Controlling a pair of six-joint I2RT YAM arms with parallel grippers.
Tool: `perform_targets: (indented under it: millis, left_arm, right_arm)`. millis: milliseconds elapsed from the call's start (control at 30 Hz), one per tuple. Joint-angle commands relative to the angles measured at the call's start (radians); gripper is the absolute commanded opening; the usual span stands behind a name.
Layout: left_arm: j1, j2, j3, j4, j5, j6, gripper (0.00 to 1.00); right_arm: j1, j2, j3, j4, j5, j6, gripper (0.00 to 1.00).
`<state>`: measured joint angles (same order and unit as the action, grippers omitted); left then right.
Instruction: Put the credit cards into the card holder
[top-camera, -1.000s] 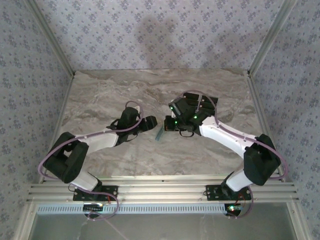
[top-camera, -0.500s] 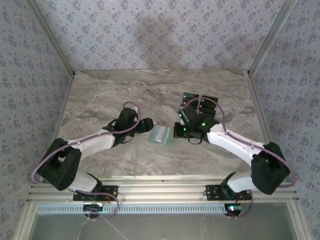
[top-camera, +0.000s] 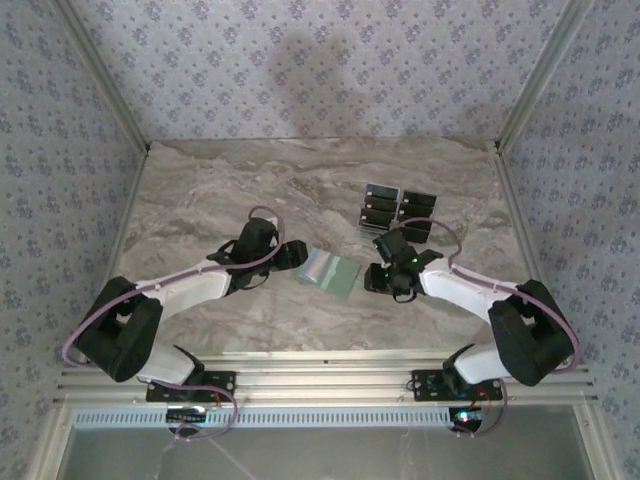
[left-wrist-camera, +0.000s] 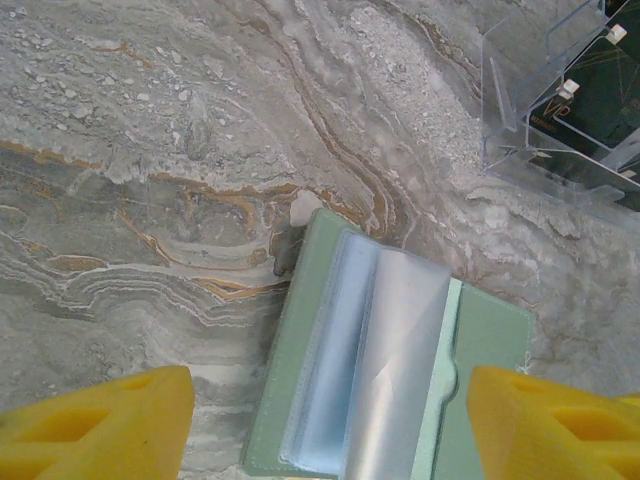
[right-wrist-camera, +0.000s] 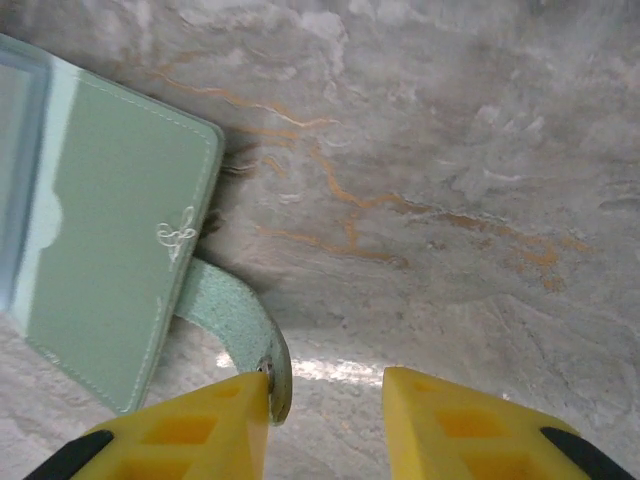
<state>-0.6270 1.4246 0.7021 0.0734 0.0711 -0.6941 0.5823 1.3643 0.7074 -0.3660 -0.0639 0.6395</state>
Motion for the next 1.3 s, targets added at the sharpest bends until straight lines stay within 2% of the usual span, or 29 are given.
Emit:
perform_targets:
  millis: [0,233,433,567,800,1000,1267]
  left_arm:
    - [-0.008,-0.008,0.020,-0.037,-0.026,0.030,0.73]
    - [-0.009,0.001,0.031,-0.056,-0.060,0.045,0.73]
    - [-0.008,0.030,0.044,-0.064,-0.100,0.029,0.73]
    - [-0.007,0.052,0.070,-0.088,-0.126,0.032,0.73]
    - [-0.007,0.087,0.114,-0.123,-0.118,0.088,0.73]
    - [0.005,0.131,0.140,-0.122,-0.058,0.125,0.73]
    - [0.065,0.229,0.159,-0.021,0.138,0.111,0.73]
  right_arm:
    - [0.021,-0.080,0.044,-0.020,-0.010,0.022,0.38]
    - [0.133,-0.146,0.134,-0.037,0.030,0.081,0.41]
    - [0.191,-0.029,0.220,0.034,0.000,0.102,0.41]
    - [0.190,0.083,0.231,0.076,0.021,0.085,0.38]
    - [0.118,0.213,0.132,0.217,-0.010,0.072,0.24]
    - [0.056,0.270,0.058,0.266,-0.036,0.073,0.20]
    - [0.019,0.284,0.021,0.280,-0.046,0.074,0.19]
